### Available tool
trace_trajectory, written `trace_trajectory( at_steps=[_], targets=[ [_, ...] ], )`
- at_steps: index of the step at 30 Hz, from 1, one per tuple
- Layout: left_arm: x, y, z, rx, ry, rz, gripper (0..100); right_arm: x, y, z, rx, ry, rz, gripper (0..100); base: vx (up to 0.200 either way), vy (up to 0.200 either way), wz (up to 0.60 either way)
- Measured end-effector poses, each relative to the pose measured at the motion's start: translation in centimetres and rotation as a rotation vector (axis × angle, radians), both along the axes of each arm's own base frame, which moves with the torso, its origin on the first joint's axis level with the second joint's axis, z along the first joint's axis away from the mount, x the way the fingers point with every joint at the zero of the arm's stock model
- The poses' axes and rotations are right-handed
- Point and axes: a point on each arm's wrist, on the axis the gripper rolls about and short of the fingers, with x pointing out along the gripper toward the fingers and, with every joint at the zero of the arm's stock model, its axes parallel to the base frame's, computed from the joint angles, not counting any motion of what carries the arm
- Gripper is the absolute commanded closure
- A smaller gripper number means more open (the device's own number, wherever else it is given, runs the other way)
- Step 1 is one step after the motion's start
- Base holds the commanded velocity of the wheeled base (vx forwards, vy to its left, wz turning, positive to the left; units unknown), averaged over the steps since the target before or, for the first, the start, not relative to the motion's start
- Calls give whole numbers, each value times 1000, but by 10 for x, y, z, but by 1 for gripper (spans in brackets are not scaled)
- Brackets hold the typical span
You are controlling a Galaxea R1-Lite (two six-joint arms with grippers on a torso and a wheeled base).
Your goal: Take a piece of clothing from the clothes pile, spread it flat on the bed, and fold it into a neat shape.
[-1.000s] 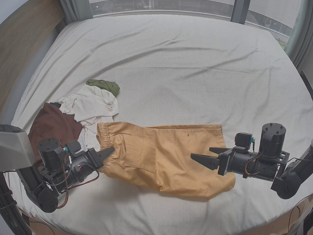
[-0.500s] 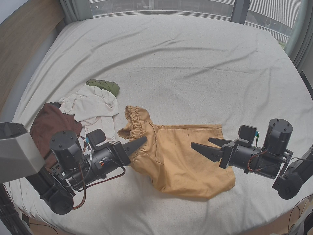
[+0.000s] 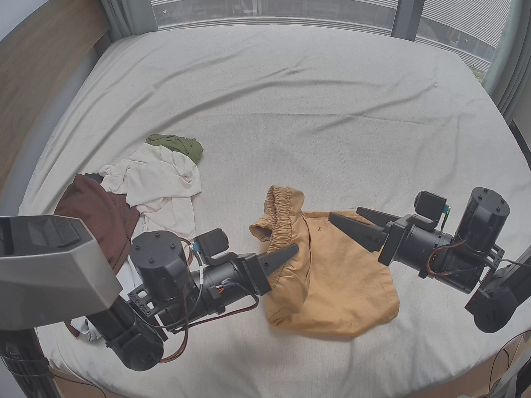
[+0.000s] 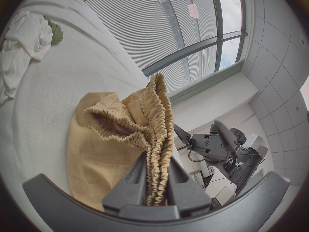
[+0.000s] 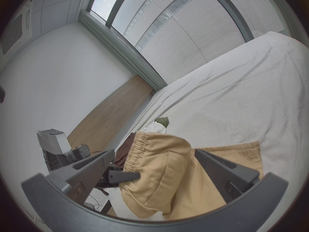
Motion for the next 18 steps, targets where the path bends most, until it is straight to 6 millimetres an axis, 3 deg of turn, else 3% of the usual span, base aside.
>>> trace_trajectory(
  at_steps=[18],
  targets=[
    [18,-50,-34,-36,56,-71,100,1,2,11,24,-36,2,0,0,0,0]
  ],
)
